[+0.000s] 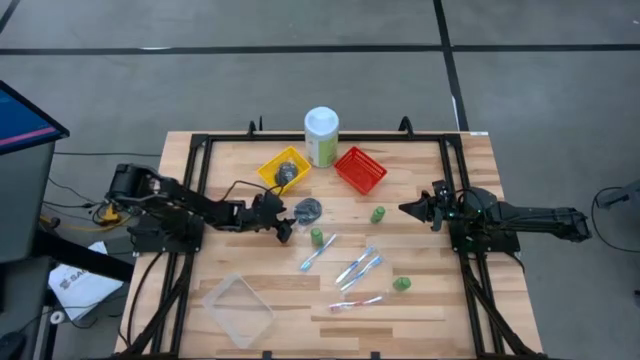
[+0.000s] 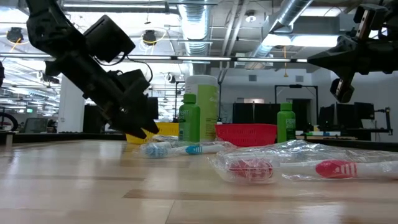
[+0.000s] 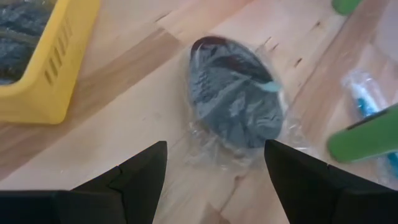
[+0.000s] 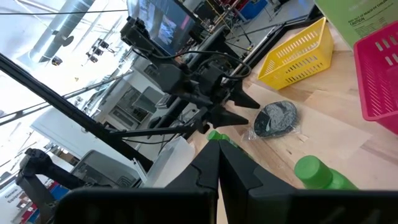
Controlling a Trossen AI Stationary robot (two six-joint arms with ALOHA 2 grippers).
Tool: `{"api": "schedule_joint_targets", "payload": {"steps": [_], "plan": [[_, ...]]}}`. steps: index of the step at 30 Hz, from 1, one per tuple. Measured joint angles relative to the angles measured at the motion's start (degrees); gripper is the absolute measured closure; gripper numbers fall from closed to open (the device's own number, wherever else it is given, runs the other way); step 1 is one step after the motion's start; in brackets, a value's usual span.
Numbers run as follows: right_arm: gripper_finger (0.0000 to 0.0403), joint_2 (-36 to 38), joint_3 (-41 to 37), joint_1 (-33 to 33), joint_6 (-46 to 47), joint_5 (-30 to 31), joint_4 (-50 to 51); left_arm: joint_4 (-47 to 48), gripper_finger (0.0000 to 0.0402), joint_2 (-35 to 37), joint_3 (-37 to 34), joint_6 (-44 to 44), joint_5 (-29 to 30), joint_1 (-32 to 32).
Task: Pick & Place Travel size toiletries
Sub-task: Put the black hairbrush into the yellow bin
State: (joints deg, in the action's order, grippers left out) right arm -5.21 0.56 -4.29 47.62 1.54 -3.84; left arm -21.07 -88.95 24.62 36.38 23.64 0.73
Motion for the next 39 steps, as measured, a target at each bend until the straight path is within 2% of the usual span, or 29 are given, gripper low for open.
{"api": "schedule_joint_targets", "payload": {"steps": [8, 13, 17, 25, 26, 32, 39], "plan": [[0.0403, 0.0, 0.0, 0.0, 0.0, 0.0, 0.0, -4.8, 0.014, -4.3, 0.0, -0.1, 0.3, -0.2], [0.0403, 0.0, 0.0, 0.0, 0.0, 0.0, 0.0, -8.0, 0.0167, -7.4, 0.1, 0.9, 1.2, -0.2], [0.0403, 0.0, 0.0, 0.0, 0.6, 0.0, 0.0, -8.2, 0.022, -8.1, 0.2, 1.6, 1.6, -0.2], [0.0403, 0.0, 0.0, 0.0, 0.9, 0.0, 0.0, -7.9, 0.0379, -8.0, 0.1, 0.1, 0.7, -0.3], [0.0403, 0.0, 0.0, 0.0, 0.9, 0.0, 0.0, -8.0, 0.0389, -8.0, 0.1, 0.1, 0.4, -0.2], [0.0403, 0.0, 0.0, 0.0, 0.9, 0.0, 0.0, -8.1, 0.04, -6.5, 0.0, 0.1, -2.9, -0.1], [0.0403, 0.0, 0.0, 0.0, 0.6, 0.0, 0.0, -7.9, 0.0401, 2.3, 0.0, -0.2, -3.4, -0.1]]}}
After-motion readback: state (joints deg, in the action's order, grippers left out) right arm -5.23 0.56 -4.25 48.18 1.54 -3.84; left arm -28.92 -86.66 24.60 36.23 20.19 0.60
